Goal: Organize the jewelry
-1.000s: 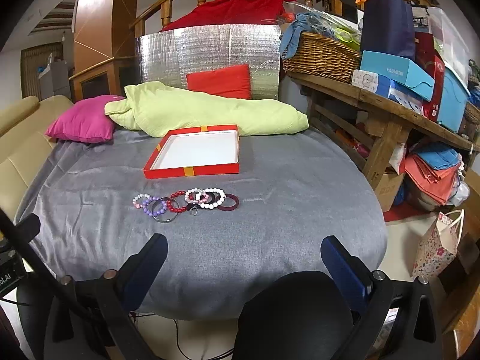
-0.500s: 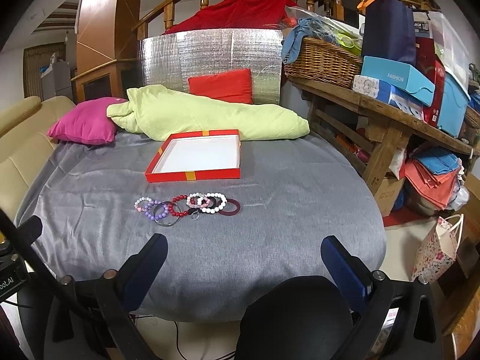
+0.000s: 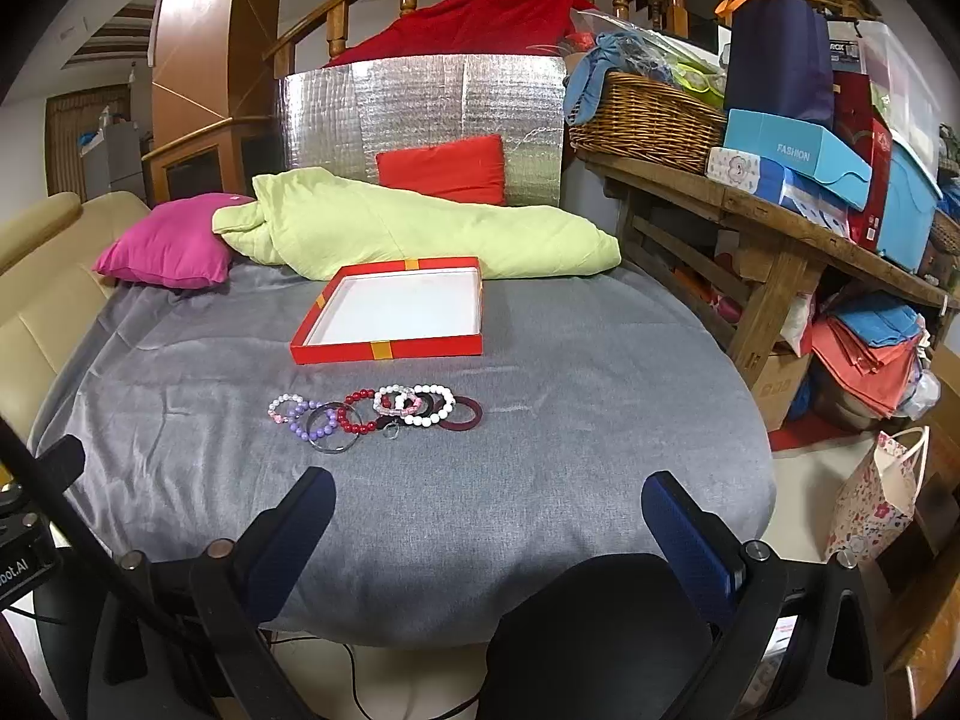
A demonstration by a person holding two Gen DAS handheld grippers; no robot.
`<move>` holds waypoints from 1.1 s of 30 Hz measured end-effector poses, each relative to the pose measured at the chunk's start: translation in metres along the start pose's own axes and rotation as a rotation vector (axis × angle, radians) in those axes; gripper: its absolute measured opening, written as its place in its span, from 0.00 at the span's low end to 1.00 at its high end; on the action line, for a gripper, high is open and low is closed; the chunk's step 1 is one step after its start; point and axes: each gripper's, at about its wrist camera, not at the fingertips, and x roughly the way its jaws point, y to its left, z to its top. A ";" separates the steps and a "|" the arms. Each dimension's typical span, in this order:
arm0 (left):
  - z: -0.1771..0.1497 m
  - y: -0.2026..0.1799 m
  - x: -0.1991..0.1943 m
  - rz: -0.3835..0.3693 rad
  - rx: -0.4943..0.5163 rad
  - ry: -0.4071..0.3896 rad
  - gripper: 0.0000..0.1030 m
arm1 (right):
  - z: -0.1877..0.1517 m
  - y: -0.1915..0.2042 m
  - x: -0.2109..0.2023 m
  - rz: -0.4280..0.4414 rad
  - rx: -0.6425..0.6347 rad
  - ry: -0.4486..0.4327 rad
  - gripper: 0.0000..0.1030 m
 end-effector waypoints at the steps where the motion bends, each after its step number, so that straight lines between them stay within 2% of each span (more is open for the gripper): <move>1: 0.000 0.000 -0.001 0.000 -0.001 0.000 1.00 | 0.000 0.000 0.000 0.000 0.000 0.000 1.00; 17: 0.000 -0.001 0.019 0.010 0.007 0.025 1.00 | 0.005 -0.006 0.020 -0.024 0.014 0.012 1.00; 33: 0.000 0.009 0.078 0.037 -0.014 0.111 1.00 | 0.014 -0.003 0.079 -0.045 0.023 0.090 1.00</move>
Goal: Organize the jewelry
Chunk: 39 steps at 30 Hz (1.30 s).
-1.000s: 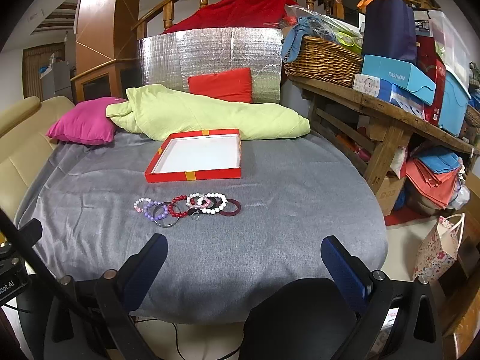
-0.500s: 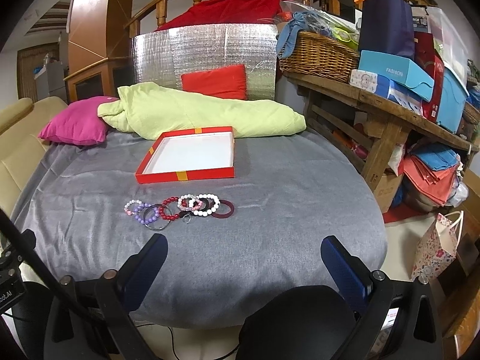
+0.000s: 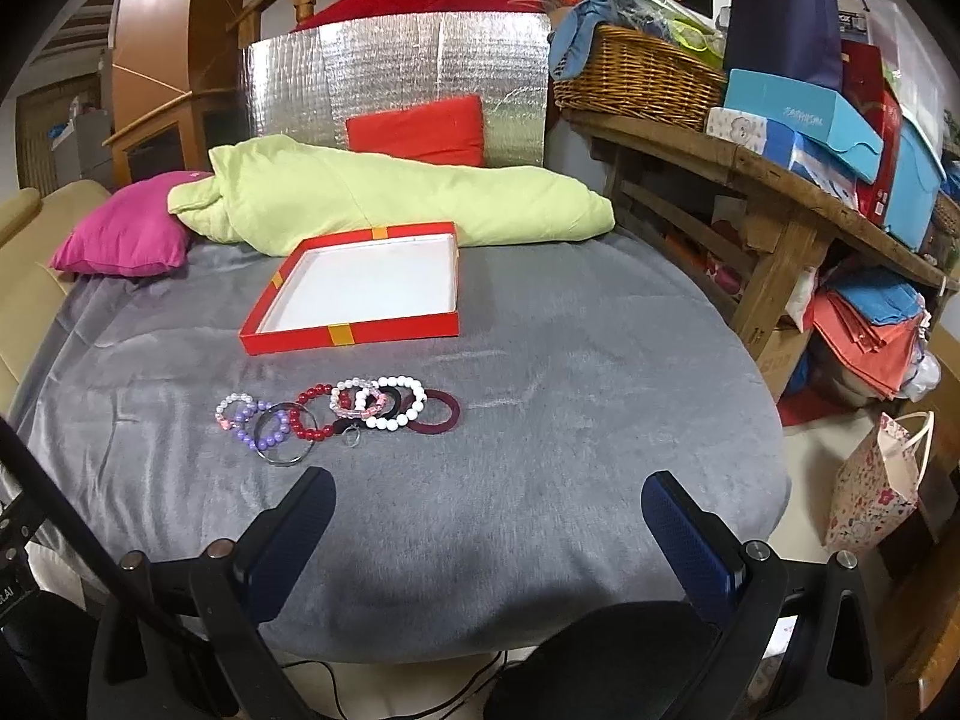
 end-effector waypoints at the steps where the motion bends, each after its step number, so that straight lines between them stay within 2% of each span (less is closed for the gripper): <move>1: 0.000 0.000 0.003 0.001 -0.002 0.004 1.00 | 0.001 0.002 0.003 0.002 -0.003 0.004 1.00; 7: 0.003 -0.003 0.026 -0.002 0.014 0.037 1.00 | 0.008 0.013 0.023 0.046 -0.030 0.019 1.00; 11: 0.003 -0.002 0.054 -0.083 0.007 0.095 1.00 | 0.014 0.011 0.046 0.135 -0.014 0.057 0.97; 13: 0.004 0.000 0.073 -0.136 -0.006 0.134 1.00 | 0.017 0.008 0.062 0.180 -0.003 0.073 0.87; 14: 0.004 0.000 0.079 -0.149 -0.009 0.144 1.00 | 0.019 0.008 0.069 0.196 -0.003 0.085 0.85; 17: 0.010 0.000 0.104 -0.182 -0.018 0.175 1.00 | 0.027 0.008 0.102 0.236 0.002 0.143 0.69; 19: 0.016 -0.003 0.117 -0.196 -0.022 0.173 1.00 | 0.031 0.007 0.128 0.276 0.030 0.207 0.50; 23: 0.025 -0.016 0.141 -0.233 -0.010 0.194 0.98 | 0.036 0.000 0.175 0.349 0.140 0.309 0.38; 24: 0.027 -0.019 0.147 -0.241 -0.006 0.196 0.91 | 0.037 0.001 0.181 0.352 0.149 0.315 0.32; 25: 0.029 -0.024 0.152 -0.254 0.002 0.203 0.81 | 0.039 0.001 0.189 0.357 0.156 0.325 0.31; 27: 0.033 -0.035 0.162 -0.314 0.017 0.226 0.67 | 0.040 0.003 0.201 0.372 0.172 0.353 0.29; 29: 0.036 -0.047 0.170 -0.382 0.034 0.226 0.61 | 0.040 0.006 0.211 0.393 0.186 0.384 0.27; 33: 0.038 -0.063 0.175 -0.442 0.093 0.176 0.61 | 0.040 0.009 0.225 0.403 0.204 0.409 0.20; 34: 0.037 -0.065 0.178 -0.447 0.106 0.175 0.58 | 0.041 0.011 0.227 0.402 0.204 0.412 0.18; 35: 0.035 -0.069 0.180 -0.456 0.121 0.176 0.54 | 0.041 0.012 0.229 0.402 0.202 0.412 0.17; 37: 0.033 -0.076 0.187 -0.490 0.155 0.193 0.35 | 0.043 0.014 0.230 0.405 0.199 0.402 0.11; 39: 0.031 -0.079 0.194 -0.505 0.171 0.206 0.27 | 0.044 0.016 0.230 0.401 0.194 0.387 0.11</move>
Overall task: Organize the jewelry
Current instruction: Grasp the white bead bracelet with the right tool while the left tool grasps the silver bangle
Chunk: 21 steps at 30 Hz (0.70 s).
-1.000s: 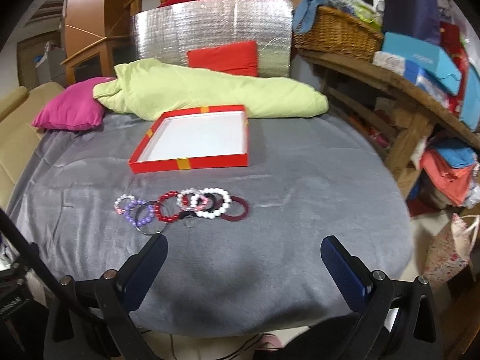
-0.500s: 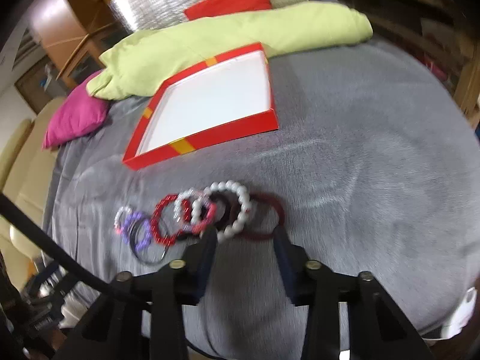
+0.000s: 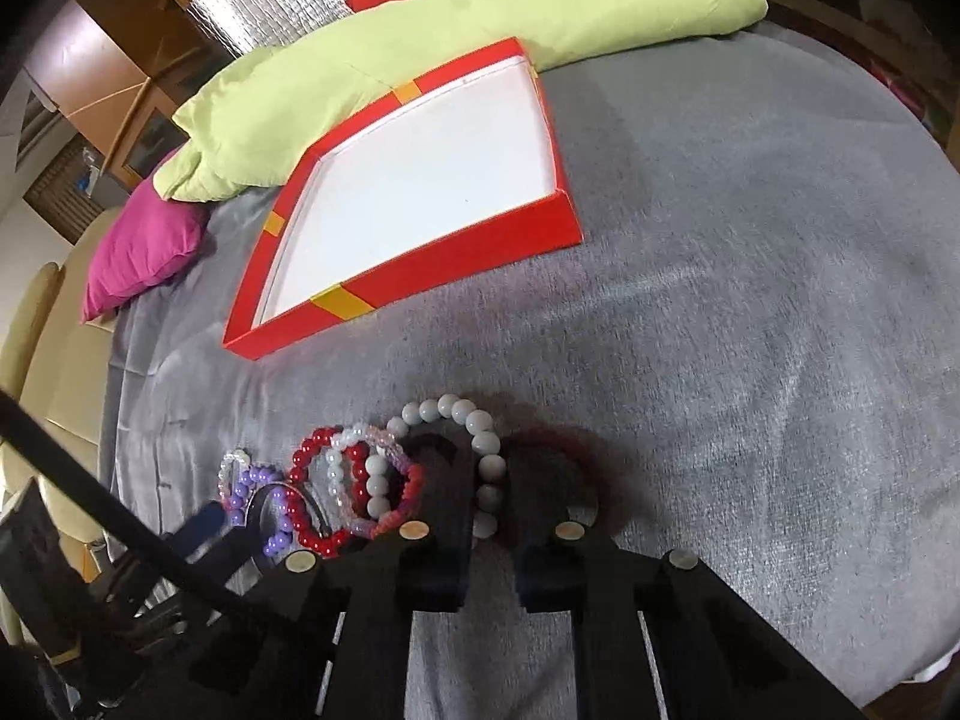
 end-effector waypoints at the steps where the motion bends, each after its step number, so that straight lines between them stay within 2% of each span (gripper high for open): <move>1: 0.000 -0.001 0.002 -0.006 0.013 -0.004 0.22 | 0.001 0.001 -0.001 -0.007 -0.007 -0.011 0.10; 2: -0.001 -0.002 0.001 -0.010 0.027 -0.009 0.17 | 0.001 0.002 -0.002 -0.014 -0.015 -0.023 0.10; 3: -0.001 -0.003 -0.001 -0.021 0.049 -0.027 0.08 | 0.002 0.003 -0.004 -0.023 -0.023 -0.039 0.10; 4: -0.001 -0.005 -0.002 -0.024 0.061 -0.037 0.07 | 0.003 0.004 -0.007 -0.029 -0.029 -0.056 0.10; 8: 0.004 -0.002 -0.010 -0.042 0.069 -0.082 0.05 | 0.009 0.004 -0.022 -0.005 -0.020 -0.133 0.10; 16: 0.030 0.022 -0.029 -0.057 0.011 -0.205 0.04 | 0.027 0.017 -0.059 0.134 -0.045 -0.321 0.10; 21: 0.043 0.037 -0.023 -0.023 -0.052 -0.207 0.04 | 0.047 0.028 -0.069 0.190 -0.066 -0.409 0.10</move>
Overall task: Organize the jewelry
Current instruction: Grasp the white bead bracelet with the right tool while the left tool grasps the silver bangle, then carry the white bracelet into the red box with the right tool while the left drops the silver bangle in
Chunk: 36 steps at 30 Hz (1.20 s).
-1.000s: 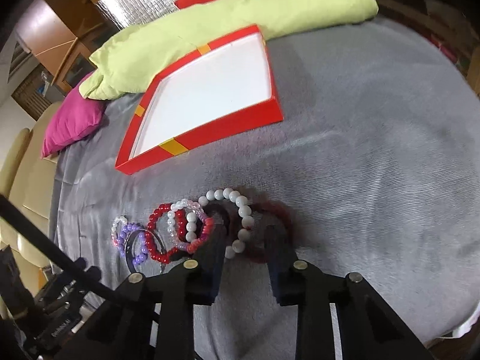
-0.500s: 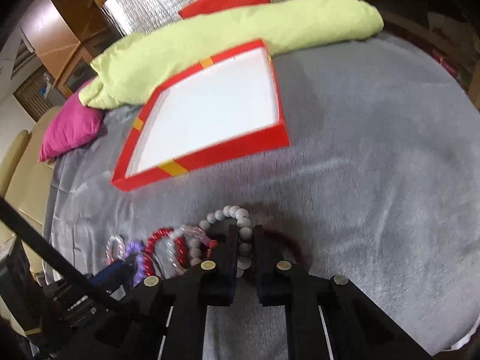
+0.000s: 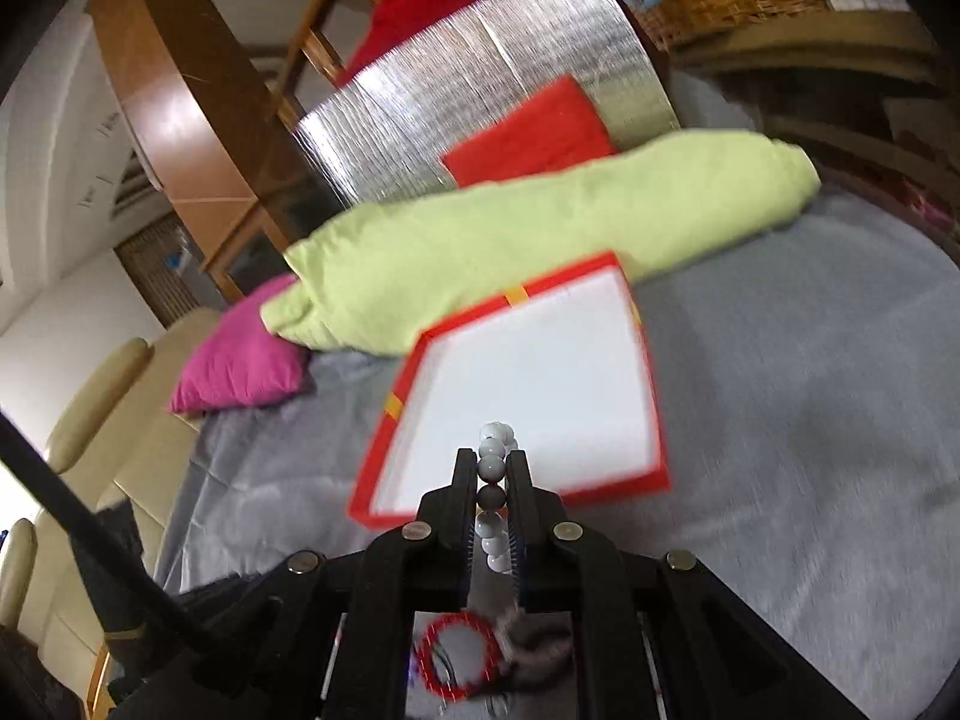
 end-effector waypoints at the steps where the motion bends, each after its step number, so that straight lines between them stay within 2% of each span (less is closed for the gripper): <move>1: -0.001 0.001 0.003 -0.002 0.001 0.017 0.04 | 0.003 0.003 0.003 -0.002 0.000 -0.006 0.10; 4: -0.006 0.000 0.004 -0.066 0.007 0.068 0.04 | 0.015 -0.003 0.022 -0.005 0.044 0.002 0.10; 10: -0.035 -0.017 0.011 -0.153 0.166 0.203 0.05 | 0.019 -0.023 0.045 -0.033 0.109 0.036 0.10; 16: -0.051 -0.028 0.033 -0.168 0.196 0.320 0.07 | 0.016 -0.028 0.050 -0.028 0.132 0.059 0.10; 21: -0.049 -0.024 0.032 -0.184 0.167 0.312 0.07 | 0.014 -0.022 0.051 -0.039 0.096 0.060 0.10; 28: -0.052 -0.028 0.035 -0.168 0.193 0.298 0.06 | 0.013 -0.025 0.054 -0.047 0.110 0.071 0.10; 31: -0.049 -0.027 0.035 -0.181 0.160 0.289 0.05 | 0.014 -0.022 0.054 -0.045 0.100 0.058 0.10; 33: -0.043 -0.024 0.033 -0.198 0.135 0.272 0.04 | 0.015 -0.021 0.054 -0.043 0.096 0.047 0.10; 36: -0.027 -0.018 0.020 -0.227 0.096 0.201 0.04 | 0.018 -0.021 0.056 -0.040 0.100 0.030 0.10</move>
